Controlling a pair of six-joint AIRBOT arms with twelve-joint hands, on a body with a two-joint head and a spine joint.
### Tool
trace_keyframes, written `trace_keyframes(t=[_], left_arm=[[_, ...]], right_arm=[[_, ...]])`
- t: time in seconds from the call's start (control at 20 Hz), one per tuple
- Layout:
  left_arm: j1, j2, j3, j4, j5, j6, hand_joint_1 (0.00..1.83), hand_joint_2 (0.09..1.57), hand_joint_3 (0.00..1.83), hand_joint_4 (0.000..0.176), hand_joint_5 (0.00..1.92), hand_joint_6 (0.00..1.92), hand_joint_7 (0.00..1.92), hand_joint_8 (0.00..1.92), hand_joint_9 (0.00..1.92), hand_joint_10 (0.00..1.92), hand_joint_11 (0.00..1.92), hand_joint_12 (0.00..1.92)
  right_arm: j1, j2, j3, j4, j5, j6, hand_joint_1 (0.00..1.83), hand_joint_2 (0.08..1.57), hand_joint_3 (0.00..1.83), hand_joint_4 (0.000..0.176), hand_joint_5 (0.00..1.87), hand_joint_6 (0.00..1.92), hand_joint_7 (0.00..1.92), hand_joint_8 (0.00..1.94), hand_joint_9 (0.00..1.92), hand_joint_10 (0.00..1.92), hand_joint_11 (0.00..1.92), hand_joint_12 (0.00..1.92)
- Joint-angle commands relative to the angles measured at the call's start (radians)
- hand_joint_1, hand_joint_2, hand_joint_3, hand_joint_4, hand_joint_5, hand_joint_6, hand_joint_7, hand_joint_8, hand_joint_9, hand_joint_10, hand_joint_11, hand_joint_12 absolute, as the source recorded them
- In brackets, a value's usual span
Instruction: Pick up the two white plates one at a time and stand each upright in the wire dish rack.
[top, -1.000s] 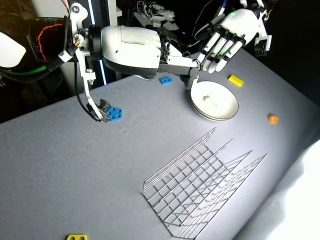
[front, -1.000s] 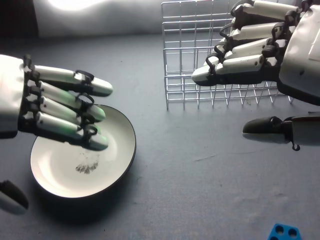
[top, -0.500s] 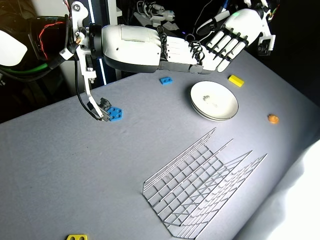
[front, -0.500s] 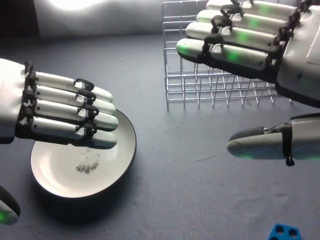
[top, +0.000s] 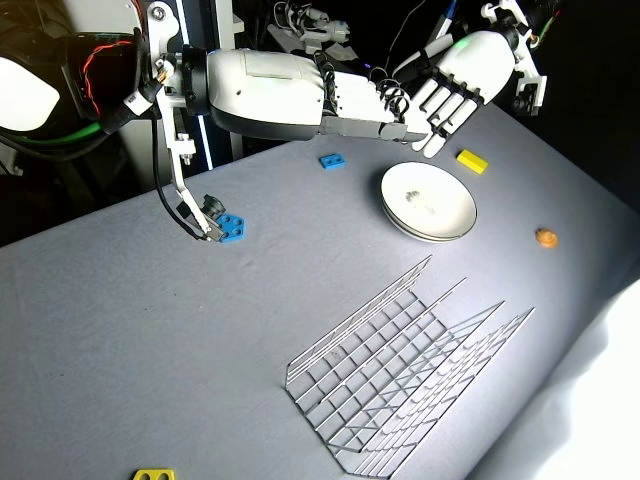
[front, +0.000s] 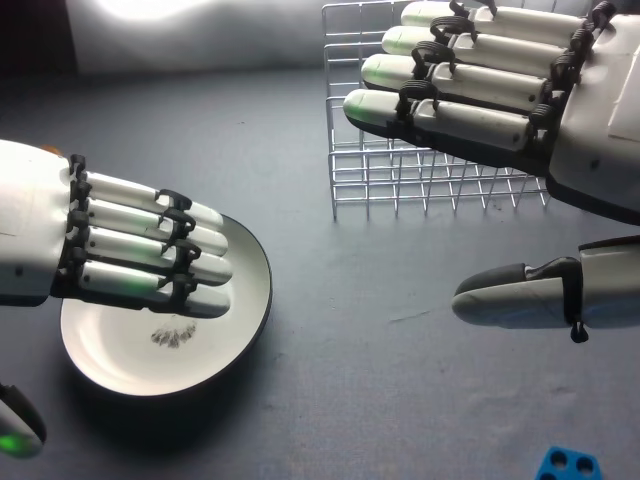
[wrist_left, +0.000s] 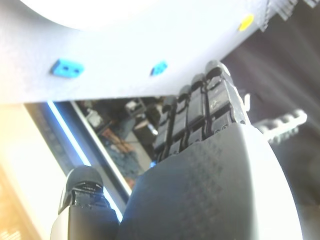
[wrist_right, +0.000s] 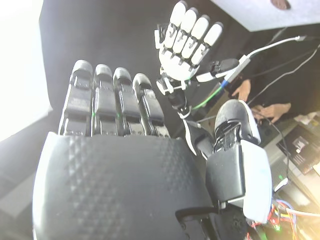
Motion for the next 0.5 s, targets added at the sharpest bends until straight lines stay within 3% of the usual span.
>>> trace_keyframes(t=[0.0, 0.35, 0.45], left_arm=[[0.006, -0.001, 0.012, -0.079, -0.027, 0.003, 0.0, 1.04, 0.0, 0.0, 0.0, 0.0, 0.0, 0.0, 0.0, 0.0, 0.0, 0.03], [0.119, -0.05, 0.083, -0.08, 0.012, 0.016, 0.0, 1.05, 0.0, 0.0, 0.04, 0.01, 0.02, 0.01, 0.02, 0.01, 0.03, 0.02], [0.163, -0.062, 0.12, -0.112, 0.012, 0.053, 0.0, 1.06, 0.0, 0.0, 0.03, 0.0, 0.01, 0.0, 0.01, 0.0, 0.02, 0.01]], right_arm=[[0.012, 0.002, -0.005, 0.024, 0.12, 0.0, 0.0, 1.15, 0.01, 0.0, 0.0, 0.0, 0.0, 0.0, 0.0, 0.0, 0.0, 0.0], [0.013, -0.003, -0.005, 0.024, 0.104, -0.041, 0.0, 1.15, 0.01, 0.0, 0.0, 0.0, 0.01, 0.0, 0.0, 0.0, 0.0, 0.0], [0.013, -0.003, -0.005, 0.024, 0.113, -0.042, 0.0, 1.16, 0.01, 0.0, 0.0, 0.0, 0.01, 0.01, 0.0, 0.0, 0.0, 0.0]])
